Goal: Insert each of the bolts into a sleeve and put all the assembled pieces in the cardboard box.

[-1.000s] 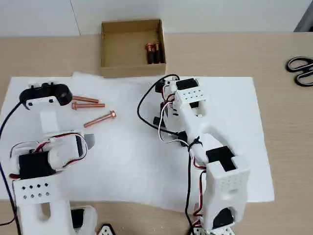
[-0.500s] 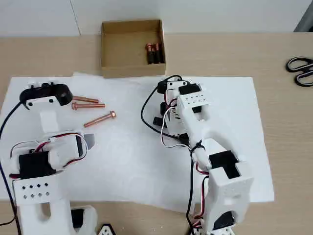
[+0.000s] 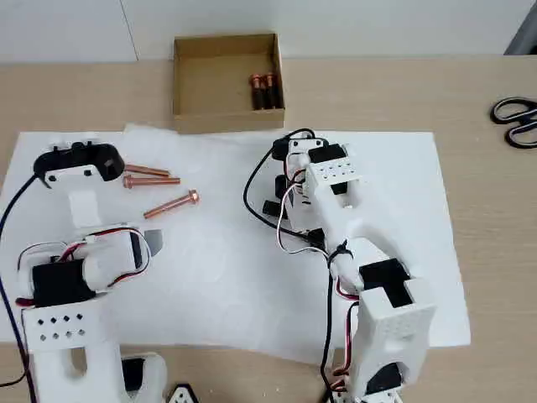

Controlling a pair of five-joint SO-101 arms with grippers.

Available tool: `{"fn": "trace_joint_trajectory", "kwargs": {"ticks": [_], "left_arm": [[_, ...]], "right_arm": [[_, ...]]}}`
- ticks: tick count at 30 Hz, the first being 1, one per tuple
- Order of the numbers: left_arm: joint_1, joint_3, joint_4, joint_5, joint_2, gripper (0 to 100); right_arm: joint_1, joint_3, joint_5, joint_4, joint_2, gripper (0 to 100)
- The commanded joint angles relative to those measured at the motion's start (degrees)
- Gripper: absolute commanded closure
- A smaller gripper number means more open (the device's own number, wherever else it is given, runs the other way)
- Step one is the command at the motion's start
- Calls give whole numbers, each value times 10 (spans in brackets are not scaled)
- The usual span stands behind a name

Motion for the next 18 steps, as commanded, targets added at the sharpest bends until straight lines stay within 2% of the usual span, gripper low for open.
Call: {"fn": "trace_joint_trajectory", "kwargs": {"ticks": [1,12,18], "left_arm": [[0,-1,-12,-4,-4,767],[-1,-75,48,-25,6,767],[-2,-182,79,-32,161,768]], "right_arm": [[0,4,1,-18,7,992],[11,-131,34,102,3,992],[14,-147,56,125,-73,992]]}}
